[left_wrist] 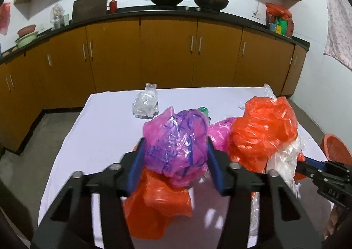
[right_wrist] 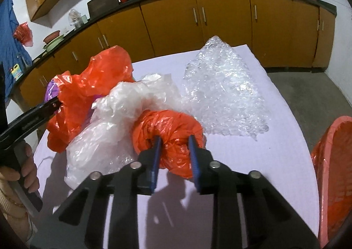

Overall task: Collect trash
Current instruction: 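Grasp the purple bag with the left tool while the right tool grasps an orange bag, then carry both bags over the basket and open both tools to drop them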

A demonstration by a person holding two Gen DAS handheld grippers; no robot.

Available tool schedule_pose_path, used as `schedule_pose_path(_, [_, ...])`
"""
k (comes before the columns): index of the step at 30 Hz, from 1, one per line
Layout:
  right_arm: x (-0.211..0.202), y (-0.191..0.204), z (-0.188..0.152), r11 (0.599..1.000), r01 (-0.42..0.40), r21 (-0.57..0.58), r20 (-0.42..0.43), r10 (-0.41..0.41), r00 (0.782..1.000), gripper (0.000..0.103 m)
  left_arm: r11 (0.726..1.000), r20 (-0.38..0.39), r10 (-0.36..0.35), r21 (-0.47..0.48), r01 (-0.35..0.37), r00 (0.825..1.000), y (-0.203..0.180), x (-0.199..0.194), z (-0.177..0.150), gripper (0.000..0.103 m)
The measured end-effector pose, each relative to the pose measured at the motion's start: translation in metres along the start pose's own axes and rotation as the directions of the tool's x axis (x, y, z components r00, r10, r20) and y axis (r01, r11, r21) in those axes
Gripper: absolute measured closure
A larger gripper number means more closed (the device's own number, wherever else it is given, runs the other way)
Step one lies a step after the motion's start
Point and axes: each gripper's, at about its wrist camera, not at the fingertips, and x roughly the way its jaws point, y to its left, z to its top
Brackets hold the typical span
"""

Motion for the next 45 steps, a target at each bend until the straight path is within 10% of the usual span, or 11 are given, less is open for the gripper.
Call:
schedule_pose_path(19, [-0.067, 0.004, -0.025, 0.999, -0.045, -0.029, 0.041, 0.046, 0.998, 0.095, 0.999, 0.114, 0.037, -0.035, -0.033, 0.993, 0.017, -0.064, 0.01, 0.064])
schedule_pose_path(45, [-0.16, -0.053, -0.065, 0.985, 0.166, 0.056, 0.066, -0.17, 0.983, 0.096, 0.999, 0.199, -0.003, -0.042, 0.011, 0.98, -0.011, -0.137, 0.013, 0.064])
